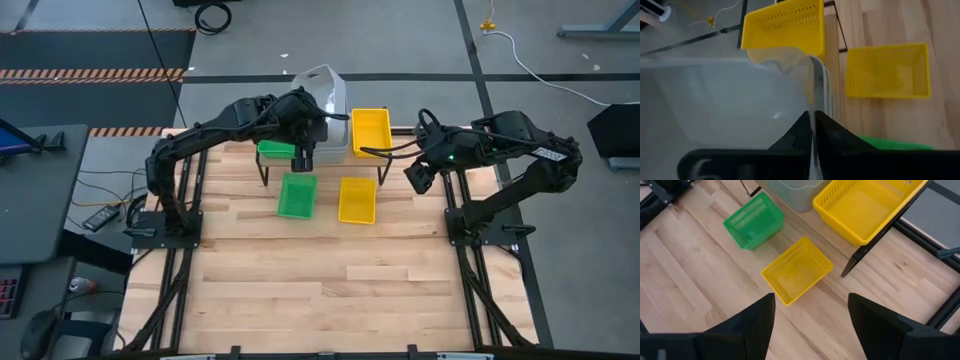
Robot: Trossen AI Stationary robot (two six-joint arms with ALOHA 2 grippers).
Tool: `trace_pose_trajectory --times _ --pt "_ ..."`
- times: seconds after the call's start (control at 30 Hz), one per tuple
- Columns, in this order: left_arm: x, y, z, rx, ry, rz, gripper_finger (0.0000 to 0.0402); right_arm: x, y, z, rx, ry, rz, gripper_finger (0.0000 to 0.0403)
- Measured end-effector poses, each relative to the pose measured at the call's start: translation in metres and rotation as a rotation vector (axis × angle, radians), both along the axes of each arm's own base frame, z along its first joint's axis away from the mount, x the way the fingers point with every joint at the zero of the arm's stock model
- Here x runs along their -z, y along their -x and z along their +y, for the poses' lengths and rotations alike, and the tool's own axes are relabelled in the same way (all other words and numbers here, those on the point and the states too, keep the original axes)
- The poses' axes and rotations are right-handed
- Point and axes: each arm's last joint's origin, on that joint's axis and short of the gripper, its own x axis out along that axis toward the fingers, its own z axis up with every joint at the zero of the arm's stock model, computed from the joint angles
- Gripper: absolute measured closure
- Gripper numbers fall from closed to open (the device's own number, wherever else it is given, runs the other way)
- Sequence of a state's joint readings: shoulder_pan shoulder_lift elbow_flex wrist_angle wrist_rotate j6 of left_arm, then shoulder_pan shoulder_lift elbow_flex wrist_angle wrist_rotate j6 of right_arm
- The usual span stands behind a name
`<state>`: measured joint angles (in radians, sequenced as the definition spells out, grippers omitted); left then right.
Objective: Stack baskets on shelf by color
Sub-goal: Stack the gray bin on top of the gray bins on the shelf
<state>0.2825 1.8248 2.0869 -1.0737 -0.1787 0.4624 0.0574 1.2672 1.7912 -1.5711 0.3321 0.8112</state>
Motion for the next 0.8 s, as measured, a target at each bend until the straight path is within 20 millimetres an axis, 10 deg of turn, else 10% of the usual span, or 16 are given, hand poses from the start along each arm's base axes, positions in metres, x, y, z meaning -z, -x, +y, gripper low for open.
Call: trace_pose_trajectory --times 0.8 --pt "0.0029 -0.0031 0.0011 -0.027 -0.010 0.006 0.0363 0.0001 -0.0001 0.0001 -0.004 -0.002 0.001 0.0147"
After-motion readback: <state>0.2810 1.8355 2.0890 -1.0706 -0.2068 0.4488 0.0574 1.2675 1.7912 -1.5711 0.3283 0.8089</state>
